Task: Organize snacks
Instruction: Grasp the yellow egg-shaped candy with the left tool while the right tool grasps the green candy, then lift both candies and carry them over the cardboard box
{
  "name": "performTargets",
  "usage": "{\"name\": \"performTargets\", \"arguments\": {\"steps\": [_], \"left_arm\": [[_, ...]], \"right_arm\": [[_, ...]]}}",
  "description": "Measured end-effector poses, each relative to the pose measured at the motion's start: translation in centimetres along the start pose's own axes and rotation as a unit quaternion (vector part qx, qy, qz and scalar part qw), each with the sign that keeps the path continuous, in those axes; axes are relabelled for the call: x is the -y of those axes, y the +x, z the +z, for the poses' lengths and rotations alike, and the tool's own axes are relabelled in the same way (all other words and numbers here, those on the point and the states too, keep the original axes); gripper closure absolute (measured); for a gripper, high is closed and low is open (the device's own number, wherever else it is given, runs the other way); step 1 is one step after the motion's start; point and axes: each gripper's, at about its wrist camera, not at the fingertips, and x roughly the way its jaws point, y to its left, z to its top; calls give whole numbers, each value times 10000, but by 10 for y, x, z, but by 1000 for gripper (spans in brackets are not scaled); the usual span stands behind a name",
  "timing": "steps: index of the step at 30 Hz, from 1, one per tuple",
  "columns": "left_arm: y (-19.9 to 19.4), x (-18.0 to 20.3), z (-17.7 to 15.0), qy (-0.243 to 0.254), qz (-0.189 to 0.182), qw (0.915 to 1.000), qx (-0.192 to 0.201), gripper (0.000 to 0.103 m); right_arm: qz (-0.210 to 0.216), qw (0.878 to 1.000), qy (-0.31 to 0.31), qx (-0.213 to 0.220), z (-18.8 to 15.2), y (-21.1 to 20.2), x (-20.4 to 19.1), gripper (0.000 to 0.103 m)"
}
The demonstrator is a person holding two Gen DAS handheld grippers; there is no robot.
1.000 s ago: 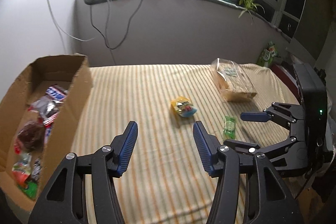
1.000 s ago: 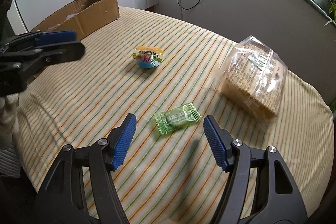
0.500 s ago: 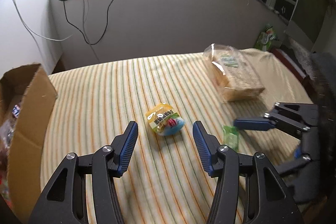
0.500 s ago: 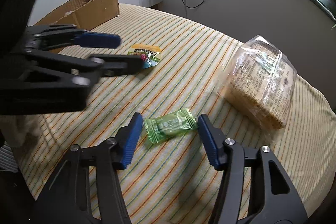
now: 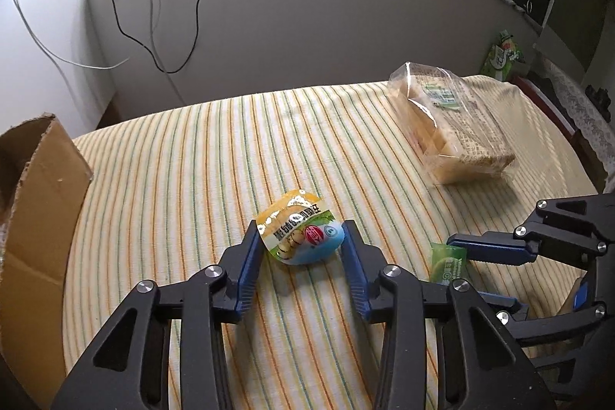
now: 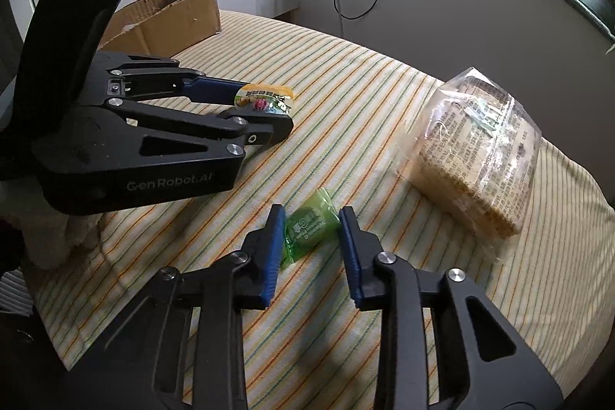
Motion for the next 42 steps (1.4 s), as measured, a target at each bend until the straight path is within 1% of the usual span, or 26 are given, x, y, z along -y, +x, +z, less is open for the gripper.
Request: {"name": "performTargets", "arguments": {"steps": [8, 11, 12, 19, 26, 31, 37, 42], "left_arm": [[-5, -1, -3, -57, -17, 10000, 63, 67], [-9, -1, -6, -65, -12, 9999, 84, 68], [-11, -1, -7, -65, -14, 9999, 88, 68], [-20, 0, -13, -102, 4, 9998, 158, 69], [-36, -3, -18, -208, 6, 9994, 292, 69], [-54, -7, -20, -288, 18, 9985, 467, 69], [-78, -17, -22, -401, 50, 9968, 687, 69], [-97, -29, -27, -504, 138, 9951, 843, 69]], "right_arm": [[-128, 9999, -65, 27, -1, -5, -5, 77], [-98, 9999, 8, 80, -2, -9, -4, 86], [-69, 9999, 41, 92, -2, -10, -4, 90], [-6, 9999, 31, 121, -8, -18, -9, 97], [-46, 9996, 193, 189, -10, -28, -8, 98], [-79, 9993, 245, 283, -9, -39, -9, 98], [-83, 9988, 165, 456, 3, -55, -18, 98], [-36, 9980, 74, 620, 20, -61, -32, 98]]}}
